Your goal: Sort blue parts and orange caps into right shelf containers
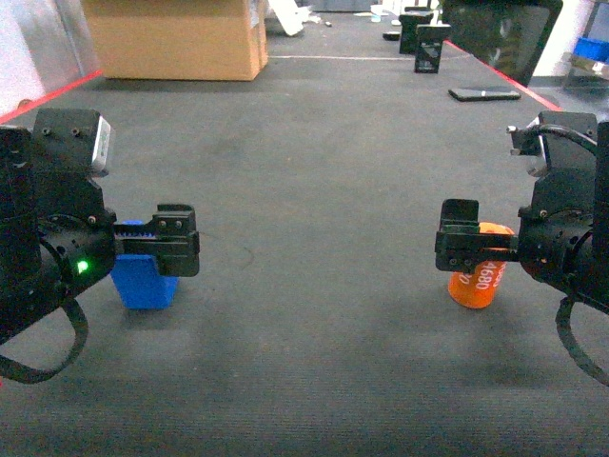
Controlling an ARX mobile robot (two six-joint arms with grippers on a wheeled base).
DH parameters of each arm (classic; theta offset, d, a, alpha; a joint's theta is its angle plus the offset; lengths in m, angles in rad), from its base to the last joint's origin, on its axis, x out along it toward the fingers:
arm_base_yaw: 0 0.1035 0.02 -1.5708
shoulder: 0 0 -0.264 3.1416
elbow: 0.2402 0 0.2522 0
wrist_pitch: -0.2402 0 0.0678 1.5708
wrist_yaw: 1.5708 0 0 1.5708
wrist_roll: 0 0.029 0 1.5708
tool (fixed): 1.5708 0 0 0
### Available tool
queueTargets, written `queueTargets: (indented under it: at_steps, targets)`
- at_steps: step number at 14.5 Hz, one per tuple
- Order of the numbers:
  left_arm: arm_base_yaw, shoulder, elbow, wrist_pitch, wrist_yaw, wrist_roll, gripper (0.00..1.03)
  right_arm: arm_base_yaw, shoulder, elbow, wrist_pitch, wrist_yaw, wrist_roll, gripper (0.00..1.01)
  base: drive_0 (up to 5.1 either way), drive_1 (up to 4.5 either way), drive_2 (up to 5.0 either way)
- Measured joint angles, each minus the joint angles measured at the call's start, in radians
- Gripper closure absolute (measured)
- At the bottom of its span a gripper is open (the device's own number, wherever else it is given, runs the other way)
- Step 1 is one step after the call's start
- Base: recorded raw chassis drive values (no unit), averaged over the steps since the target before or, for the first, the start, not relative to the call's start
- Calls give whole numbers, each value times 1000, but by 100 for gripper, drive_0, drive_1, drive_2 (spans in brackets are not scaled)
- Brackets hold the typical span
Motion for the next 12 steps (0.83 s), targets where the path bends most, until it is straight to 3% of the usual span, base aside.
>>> queueTargets:
  at_steps: [6, 8, 12]
  targets:
    - [5, 95, -17, 22, 4, -16, 5, 6, 106, 28, -17, 4, 20, 3, 0, 0, 0]
    - [5, 101, -12, 14, 4, -20, 8, 13, 120, 34, -32, 1, 34, 18, 0, 0, 0]
    - [5, 103, -4, 10, 4, -27, 45, 24, 125, 37, -32, 3, 43, 55, 0, 0, 0]
